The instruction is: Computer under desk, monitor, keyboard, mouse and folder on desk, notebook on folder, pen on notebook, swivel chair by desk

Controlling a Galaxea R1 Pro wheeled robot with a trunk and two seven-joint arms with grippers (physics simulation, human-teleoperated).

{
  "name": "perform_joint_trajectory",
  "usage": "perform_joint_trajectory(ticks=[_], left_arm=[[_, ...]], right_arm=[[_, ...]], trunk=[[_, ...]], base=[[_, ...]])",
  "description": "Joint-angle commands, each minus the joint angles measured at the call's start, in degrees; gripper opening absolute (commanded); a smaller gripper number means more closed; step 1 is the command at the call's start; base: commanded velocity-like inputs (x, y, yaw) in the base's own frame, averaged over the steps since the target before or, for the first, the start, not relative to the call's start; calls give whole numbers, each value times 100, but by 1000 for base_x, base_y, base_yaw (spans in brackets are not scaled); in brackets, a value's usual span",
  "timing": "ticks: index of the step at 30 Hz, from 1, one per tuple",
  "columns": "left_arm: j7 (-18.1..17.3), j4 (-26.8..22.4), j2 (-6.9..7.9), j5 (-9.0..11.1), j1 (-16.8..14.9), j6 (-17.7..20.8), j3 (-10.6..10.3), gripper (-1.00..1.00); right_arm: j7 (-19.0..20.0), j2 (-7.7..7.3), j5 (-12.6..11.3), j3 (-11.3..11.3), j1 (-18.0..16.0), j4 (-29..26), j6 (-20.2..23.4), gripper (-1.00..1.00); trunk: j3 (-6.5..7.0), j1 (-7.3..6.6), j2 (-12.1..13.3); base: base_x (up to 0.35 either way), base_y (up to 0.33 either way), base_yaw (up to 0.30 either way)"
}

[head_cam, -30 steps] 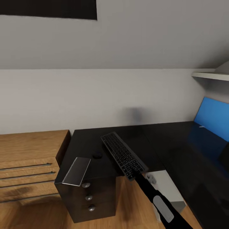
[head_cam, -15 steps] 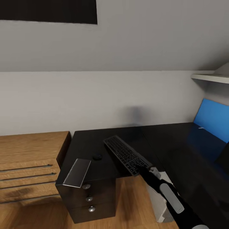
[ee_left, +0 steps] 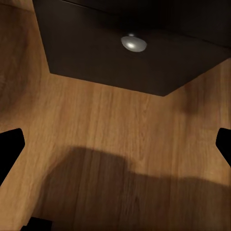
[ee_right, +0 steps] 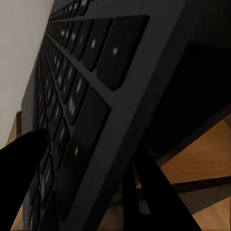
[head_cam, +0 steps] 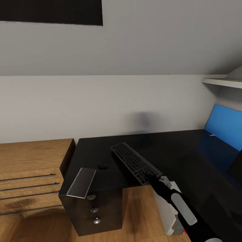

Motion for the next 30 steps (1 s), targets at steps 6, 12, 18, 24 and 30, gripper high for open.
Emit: perform_joint_trajectory(ticks=[6,12,18,24,30], left_arm=[[-48,15,-4,54,-5,-15,-36,100],[-50,14,-4,59,-5,-15,-37,100],[-50,13,-4,60,-5,-15,-37,100],[-50,14,-4,60,-5,-15,-37,100],[-50,14,-4,65,-5,-15,-37,100]], right_arm=[[-11,-11,-28,10,-4,-18,173,-100],[-10,-11,-28,3,-4,-19,171,-100],[-17,-11,-28,-6,-4,-21,171,-100],[-15,-11,-28,-7,-4,-20,131,-100],[-15,-11,-22,-7,-4,-19,-54,-100]], trunk=[[-6,0,-4],[84,-110,197],[192,-242,438],[227,-286,518],[227,-286,518]], base=[[0,0,0],[0,0,0],[0,0,-1],[0,0,-171],[0,0,-253]])
